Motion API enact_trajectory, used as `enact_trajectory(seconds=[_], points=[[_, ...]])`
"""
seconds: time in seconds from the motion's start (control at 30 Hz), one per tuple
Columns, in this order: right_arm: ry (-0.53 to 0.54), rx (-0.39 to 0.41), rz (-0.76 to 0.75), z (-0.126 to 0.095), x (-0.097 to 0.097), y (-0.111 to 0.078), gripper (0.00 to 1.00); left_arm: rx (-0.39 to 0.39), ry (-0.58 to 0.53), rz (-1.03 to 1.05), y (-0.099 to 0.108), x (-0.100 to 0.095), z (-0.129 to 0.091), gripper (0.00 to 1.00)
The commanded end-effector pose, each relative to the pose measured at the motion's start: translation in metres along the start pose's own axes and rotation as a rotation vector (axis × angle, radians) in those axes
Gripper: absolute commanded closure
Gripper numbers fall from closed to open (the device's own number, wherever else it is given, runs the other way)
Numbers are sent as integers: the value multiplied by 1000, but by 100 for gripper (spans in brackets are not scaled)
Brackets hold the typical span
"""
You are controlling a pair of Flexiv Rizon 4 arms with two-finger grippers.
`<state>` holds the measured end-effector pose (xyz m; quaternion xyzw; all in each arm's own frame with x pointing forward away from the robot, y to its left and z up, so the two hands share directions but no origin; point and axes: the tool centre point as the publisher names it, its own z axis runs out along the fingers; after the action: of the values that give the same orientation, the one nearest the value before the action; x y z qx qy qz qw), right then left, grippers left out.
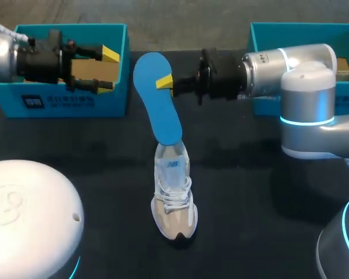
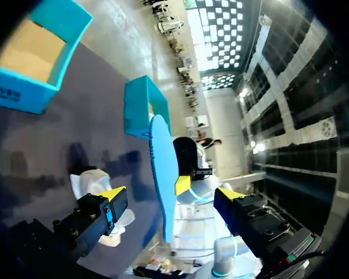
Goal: Take the shoe out of the shoebox, open the shoe tongue, remove and reinsert the insole, then place the shoe into the shoebox
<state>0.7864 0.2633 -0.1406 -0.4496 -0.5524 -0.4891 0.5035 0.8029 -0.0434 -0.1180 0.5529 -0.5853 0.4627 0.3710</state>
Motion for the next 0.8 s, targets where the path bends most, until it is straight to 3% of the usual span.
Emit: enact_trajectory(seconds=[0.03, 0.2, 0.3, 0.8], points=[[10, 6, -6, 5, -10, 3, 100, -44, -220, 24, -4, 8, -19, 0], [13, 5, -10, 8, -19, 4, 100, -72, -331, 54, -9, 7, -27, 0], [-1, 3, -17, 10, -25, 5, 100, -132, -382, 123, -11, 14, -31, 0], [-1, 3, -17, 10, -26, 5, 100, -132, -382, 123, -11, 14, -31, 0]])
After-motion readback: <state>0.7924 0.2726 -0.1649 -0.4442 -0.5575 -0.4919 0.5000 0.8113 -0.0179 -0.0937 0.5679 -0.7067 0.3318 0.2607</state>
